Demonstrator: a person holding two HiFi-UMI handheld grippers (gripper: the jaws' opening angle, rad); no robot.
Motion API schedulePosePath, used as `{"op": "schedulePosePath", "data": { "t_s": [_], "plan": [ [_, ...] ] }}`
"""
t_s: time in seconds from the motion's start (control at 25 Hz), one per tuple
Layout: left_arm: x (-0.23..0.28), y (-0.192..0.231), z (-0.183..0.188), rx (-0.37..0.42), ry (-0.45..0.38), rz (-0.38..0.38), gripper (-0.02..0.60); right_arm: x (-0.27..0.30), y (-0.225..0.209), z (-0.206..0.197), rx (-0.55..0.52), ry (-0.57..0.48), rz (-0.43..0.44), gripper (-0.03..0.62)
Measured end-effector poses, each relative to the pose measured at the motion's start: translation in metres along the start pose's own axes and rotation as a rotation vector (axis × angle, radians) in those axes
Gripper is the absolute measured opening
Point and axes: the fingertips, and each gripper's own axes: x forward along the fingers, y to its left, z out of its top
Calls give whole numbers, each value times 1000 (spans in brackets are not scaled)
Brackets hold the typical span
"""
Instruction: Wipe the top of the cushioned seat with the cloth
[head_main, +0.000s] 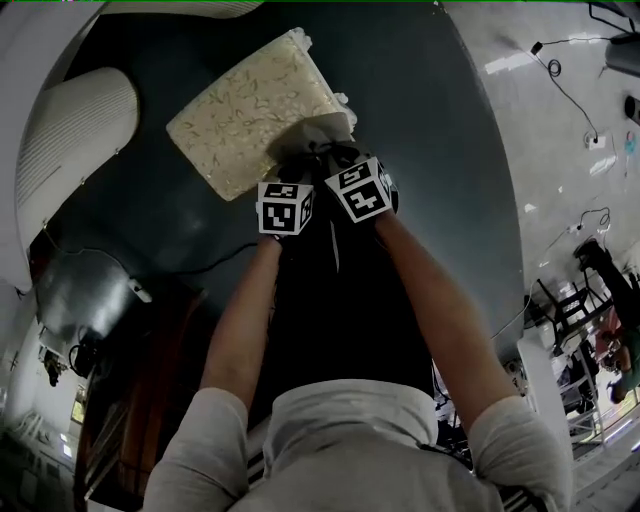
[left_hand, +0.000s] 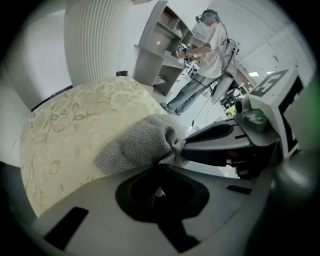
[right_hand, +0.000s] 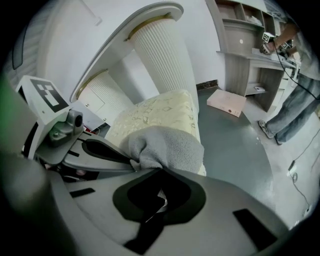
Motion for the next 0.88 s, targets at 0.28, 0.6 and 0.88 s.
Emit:
{"op": "schedulePosePath", "data": {
  "t_s": [0.28,0.6,0.88],
  "plan": [
    [8,-15,16,115,33,-37,18,-10,-25,-2,79,-50,-59,14],
    [15,-19,40,228,76,-64,18,-13,-46,8,167,-99,-94,14],
    [15,-18,51,281,106,-86,18,-11,-53,16,228,-113,-100,14]
  ]
}}
